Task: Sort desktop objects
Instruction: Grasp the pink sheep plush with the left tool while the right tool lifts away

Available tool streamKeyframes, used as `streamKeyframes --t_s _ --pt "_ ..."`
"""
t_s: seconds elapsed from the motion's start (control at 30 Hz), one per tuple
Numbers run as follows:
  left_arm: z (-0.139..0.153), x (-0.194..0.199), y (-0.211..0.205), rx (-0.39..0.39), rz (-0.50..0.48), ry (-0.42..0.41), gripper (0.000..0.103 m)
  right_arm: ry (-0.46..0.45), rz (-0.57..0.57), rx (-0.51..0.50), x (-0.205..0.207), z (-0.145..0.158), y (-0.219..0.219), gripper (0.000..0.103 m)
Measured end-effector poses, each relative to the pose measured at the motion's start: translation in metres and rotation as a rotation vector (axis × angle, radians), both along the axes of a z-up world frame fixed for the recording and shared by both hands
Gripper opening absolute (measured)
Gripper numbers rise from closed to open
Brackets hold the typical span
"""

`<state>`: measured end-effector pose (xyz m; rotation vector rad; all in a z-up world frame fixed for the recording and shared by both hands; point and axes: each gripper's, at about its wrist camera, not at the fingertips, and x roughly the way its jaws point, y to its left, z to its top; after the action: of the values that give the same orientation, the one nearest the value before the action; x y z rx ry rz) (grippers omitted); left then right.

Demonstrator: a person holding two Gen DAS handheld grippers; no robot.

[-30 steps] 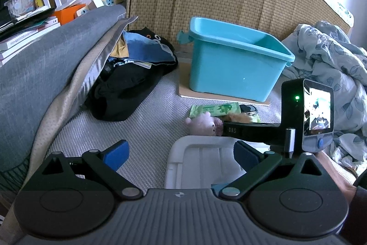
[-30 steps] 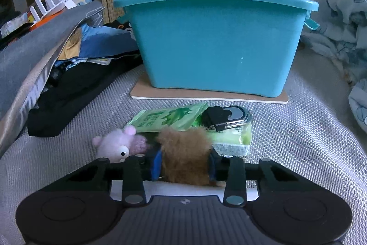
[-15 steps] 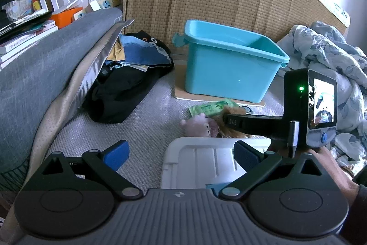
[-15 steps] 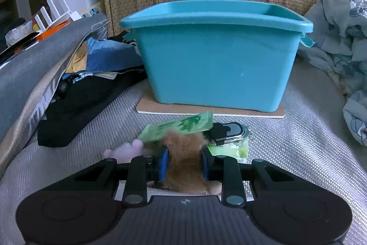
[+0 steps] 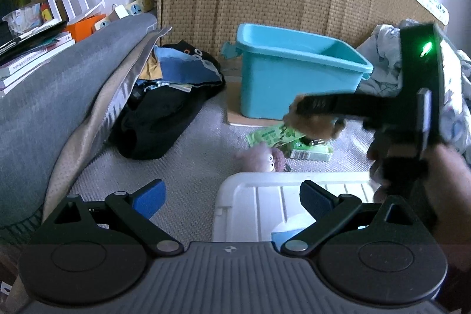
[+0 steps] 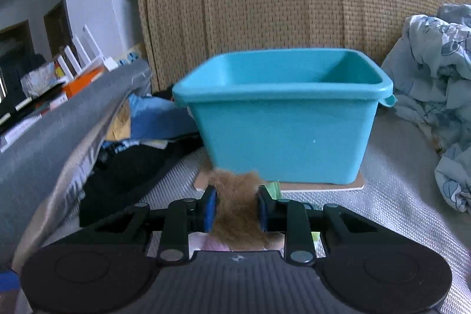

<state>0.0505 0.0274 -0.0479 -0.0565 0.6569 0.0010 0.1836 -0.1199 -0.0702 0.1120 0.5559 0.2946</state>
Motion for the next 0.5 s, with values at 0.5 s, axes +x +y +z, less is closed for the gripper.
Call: streamKeyframes --t_s 0.5 --pt "-0.017 0.012 -0.009 -0.054 0.083 0.026 0.100 -0.052 -0.042 0.016 0.003 0.028 -0.035 0.018"
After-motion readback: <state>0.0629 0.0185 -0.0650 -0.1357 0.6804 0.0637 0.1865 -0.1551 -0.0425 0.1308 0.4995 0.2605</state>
